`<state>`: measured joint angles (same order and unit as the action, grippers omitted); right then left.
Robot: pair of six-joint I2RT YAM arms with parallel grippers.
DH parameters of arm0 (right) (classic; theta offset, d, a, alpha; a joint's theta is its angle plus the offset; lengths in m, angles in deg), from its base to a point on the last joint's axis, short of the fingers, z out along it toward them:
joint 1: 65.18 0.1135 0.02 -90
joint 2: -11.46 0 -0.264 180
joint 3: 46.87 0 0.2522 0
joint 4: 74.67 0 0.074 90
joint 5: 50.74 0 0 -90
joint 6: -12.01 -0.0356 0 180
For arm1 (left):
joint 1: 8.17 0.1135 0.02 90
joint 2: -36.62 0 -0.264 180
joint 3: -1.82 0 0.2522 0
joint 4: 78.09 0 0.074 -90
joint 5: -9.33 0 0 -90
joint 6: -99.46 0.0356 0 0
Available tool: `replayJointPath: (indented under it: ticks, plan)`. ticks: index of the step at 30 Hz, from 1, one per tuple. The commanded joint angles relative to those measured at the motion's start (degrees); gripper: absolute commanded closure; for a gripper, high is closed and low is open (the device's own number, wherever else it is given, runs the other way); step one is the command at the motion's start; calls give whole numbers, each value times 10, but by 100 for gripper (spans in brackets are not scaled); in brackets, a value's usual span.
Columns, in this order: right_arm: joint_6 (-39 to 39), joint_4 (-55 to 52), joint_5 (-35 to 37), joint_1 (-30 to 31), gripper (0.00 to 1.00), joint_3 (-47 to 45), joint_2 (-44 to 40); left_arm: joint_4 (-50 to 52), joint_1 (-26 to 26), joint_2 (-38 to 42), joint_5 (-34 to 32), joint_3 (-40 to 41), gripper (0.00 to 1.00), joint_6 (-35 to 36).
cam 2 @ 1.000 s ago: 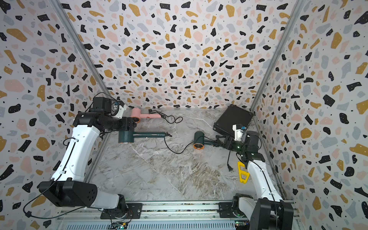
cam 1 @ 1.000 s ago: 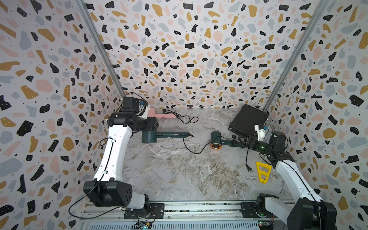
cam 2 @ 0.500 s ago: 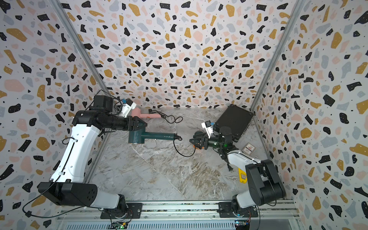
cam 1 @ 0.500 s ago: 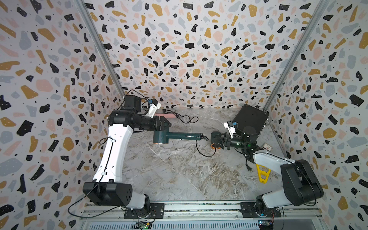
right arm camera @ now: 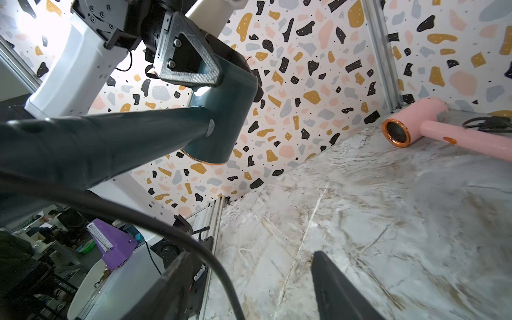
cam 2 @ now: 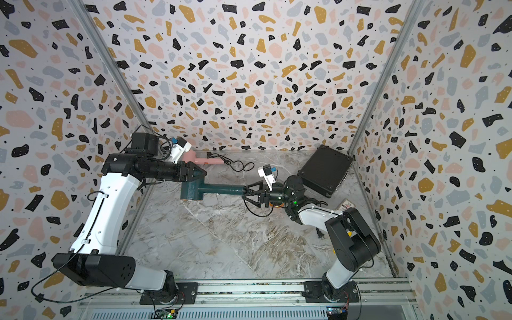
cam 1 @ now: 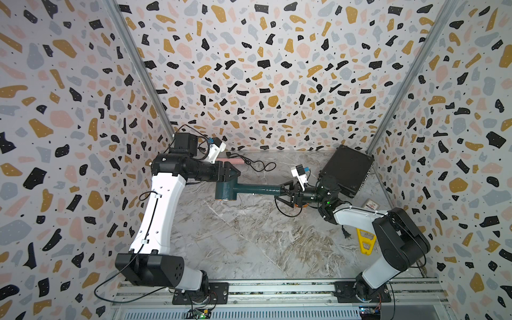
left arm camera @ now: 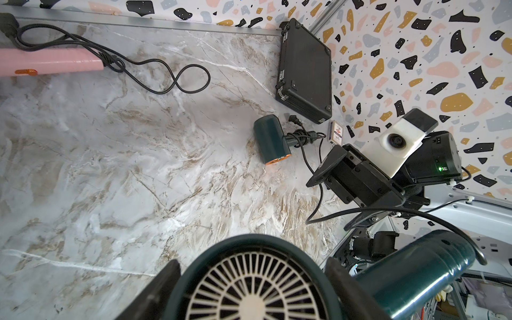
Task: Wrap the cord around the hair dryer
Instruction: Adjust the power cord at the center of the board.
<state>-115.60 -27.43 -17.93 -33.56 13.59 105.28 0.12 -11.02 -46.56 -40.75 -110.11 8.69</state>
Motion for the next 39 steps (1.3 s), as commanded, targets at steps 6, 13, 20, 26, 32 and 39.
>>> replayJointPath:
  ticks: [6,13,20,26,32,39]
  plan:
    - [-10,0,36,8,84,20,-5,-22,-3,12,11,-1,100,-4]
    - [27,-72,120,-65,100,-30,-68,-19,-2,20,-108,22,100,-1]
    - [222,-366,310,-125,100,-60,-214,-170,71,78,-194,136,100,-106]
    - [335,-559,418,-126,100,-38,-278,-195,116,74,-130,167,100,-125]
    - [337,-628,475,-129,100,-27,-271,-182,130,57,-120,158,100,-116]
    - [341,-743,467,-131,100,19,-242,-147,121,32,-138,158,100,-82]
